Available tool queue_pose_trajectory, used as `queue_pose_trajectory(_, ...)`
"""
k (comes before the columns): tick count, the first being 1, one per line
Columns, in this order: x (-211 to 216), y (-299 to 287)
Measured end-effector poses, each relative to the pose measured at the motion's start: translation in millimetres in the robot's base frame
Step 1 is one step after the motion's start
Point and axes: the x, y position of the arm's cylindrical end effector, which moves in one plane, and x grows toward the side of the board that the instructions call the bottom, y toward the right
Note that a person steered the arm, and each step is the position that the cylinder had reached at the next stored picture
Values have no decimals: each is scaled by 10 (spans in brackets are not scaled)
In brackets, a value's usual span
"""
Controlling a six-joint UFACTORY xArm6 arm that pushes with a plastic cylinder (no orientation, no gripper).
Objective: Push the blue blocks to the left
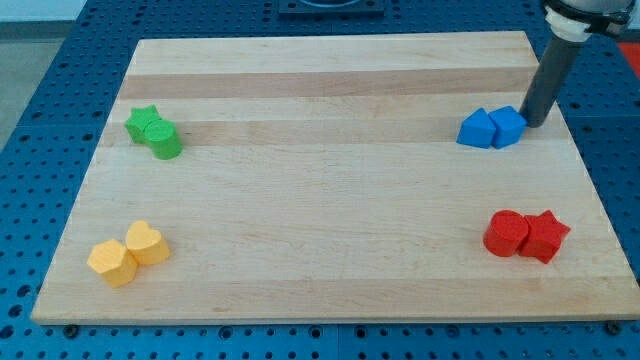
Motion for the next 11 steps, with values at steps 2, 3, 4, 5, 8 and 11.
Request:
queue_pose_trajectory(2, 170, 0)
queue_pose_trajectory(3, 170, 0)
queue_pose_trajectory(4, 170, -38)
queue_pose_trajectory(5, 170, -101)
queue_pose_trajectory(8, 170, -129)
queue_pose_trajectory(11, 78, -625)
